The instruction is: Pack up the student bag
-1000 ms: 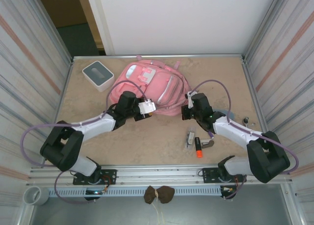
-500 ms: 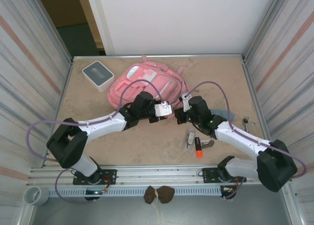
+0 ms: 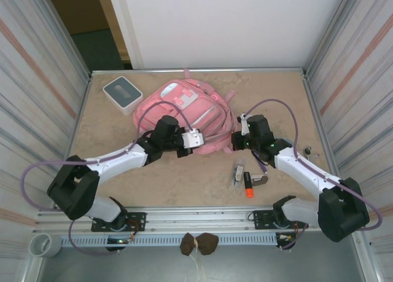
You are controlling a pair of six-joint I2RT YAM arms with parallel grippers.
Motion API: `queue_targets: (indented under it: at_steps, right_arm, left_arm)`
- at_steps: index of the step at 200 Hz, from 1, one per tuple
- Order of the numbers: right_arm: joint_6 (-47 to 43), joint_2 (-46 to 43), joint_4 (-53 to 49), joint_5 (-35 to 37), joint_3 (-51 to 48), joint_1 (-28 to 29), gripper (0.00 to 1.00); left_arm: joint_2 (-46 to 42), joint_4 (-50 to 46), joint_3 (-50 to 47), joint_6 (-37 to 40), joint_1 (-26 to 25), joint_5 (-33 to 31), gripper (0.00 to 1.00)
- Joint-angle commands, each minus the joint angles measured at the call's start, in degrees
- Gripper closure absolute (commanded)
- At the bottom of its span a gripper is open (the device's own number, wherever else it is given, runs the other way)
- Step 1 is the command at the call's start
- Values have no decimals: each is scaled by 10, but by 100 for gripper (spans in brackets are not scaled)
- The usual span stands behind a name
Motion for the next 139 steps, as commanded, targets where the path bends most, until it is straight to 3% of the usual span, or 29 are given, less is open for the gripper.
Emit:
queue_targets:
  at_steps: [1, 26, 46, 64, 97, 139]
  right_arm:
    - [-12, 32, -55, 57, 26, -20, 100]
    - [-13, 52, -43, 23, 38, -18, 100]
    - [-14, 42, -21, -15, 35, -5, 100]
    - [-12, 21, -7, -45, 32, 6, 100]
    - [2, -27, 10, -82, 24, 28, 100]
    - [12, -61, 14, -95, 21, 54, 100]
  left_arm:
    - [-55, 3, -36, -30, 24, 41, 97]
    - [-74, 20, -67, -42, 26, 27, 90]
    - [-81, -3, -55, -73, 17, 6, 60]
    - [-79, -30, -23, -105, -17, -40, 44]
    - [-44, -61, 32, -159, -76, -104, 40]
    - [34, -63, 86, -170, -118, -126, 41]
